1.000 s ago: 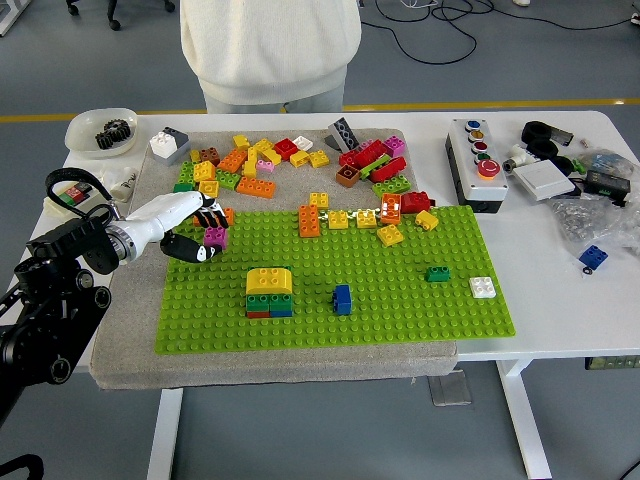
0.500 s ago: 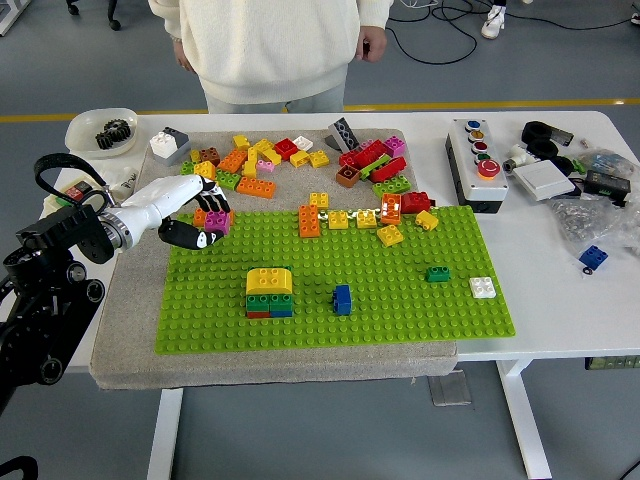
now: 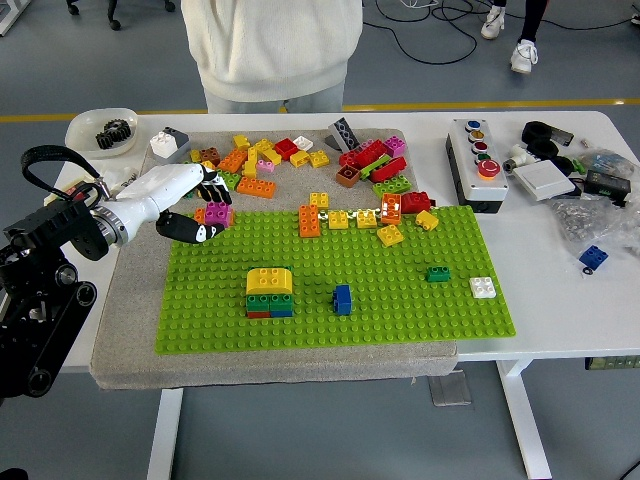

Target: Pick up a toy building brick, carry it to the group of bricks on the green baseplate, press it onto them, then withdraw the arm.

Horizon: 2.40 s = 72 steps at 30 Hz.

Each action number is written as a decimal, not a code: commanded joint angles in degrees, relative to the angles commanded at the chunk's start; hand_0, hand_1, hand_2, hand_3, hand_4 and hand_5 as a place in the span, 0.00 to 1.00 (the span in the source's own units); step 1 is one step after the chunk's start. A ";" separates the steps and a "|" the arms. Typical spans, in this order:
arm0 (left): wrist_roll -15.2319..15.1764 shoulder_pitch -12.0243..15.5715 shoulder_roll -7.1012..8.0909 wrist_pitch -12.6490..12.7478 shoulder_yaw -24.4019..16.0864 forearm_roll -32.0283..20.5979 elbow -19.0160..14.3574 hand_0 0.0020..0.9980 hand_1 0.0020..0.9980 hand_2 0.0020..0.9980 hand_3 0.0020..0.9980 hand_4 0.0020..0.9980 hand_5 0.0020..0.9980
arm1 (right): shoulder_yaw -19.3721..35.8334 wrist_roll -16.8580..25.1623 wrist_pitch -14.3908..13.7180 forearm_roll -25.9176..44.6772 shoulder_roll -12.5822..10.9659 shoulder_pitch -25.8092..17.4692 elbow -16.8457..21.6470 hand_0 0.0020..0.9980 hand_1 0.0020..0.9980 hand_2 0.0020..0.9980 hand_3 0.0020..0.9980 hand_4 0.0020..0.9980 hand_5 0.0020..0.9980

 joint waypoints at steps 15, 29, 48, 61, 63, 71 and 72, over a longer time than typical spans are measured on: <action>1.17 2.36 0.53 -1.46 -0.10 0.00 -5.71 0.86 0.58 0.51 0.55 0.74 0.00 | 0.27 -0.01 -0.02 0.00 -0.32 -0.11 0.00 0.75 0.65 0.73 0.64 0.90 0.47; 2.79 4.51 0.71 -3.86 0.63 0.00 -11.10 0.86 0.57 0.51 0.54 0.74 0.00 | 0.50 -0.16 -0.03 0.00 -0.52 -0.14 0.00 0.75 0.65 0.73 0.64 0.90 0.47; 5.51 8.60 0.35 -6.32 2.83 0.00 -18.17 0.85 0.57 0.51 0.55 0.74 0.00 | 0.80 -0.27 -0.02 0.00 -0.75 -0.08 0.00 0.75 0.65 0.73 0.64 0.90 0.47; 7.11 9.85 -0.40 -6.41 4.35 0.00 -20.27 0.85 0.57 0.51 0.55 0.74 0.00 | 0.67 -0.27 0.06 0.00 -0.76 -0.23 0.00 0.75 0.65 0.73 0.64 0.90 0.47; 7.24 9.94 -0.58 -6.24 4.59 0.00 -20.26 0.85 0.57 0.51 0.55 0.74 0.00 | 0.61 -0.25 0.08 0.00 -0.76 -0.22 0.00 0.75 0.65 0.73 0.64 0.90 0.47; 7.38 9.89 -1.27 -5.29 5.72 0.00 -19.36 0.85 0.57 0.51 0.55 0.74 0.00 | 0.41 -0.20 0.09 0.00 -0.74 -0.09 0.00 0.75 0.65 0.73 0.64 0.90 0.47; 7.38 9.86 -1.30 -5.15 5.81 0.00 -19.28 0.85 0.57 0.51 0.55 0.74 0.00 | 0.42 -0.20 0.09 0.00 -0.74 -0.10 0.00 0.75 0.65 0.73 0.64 0.90 0.47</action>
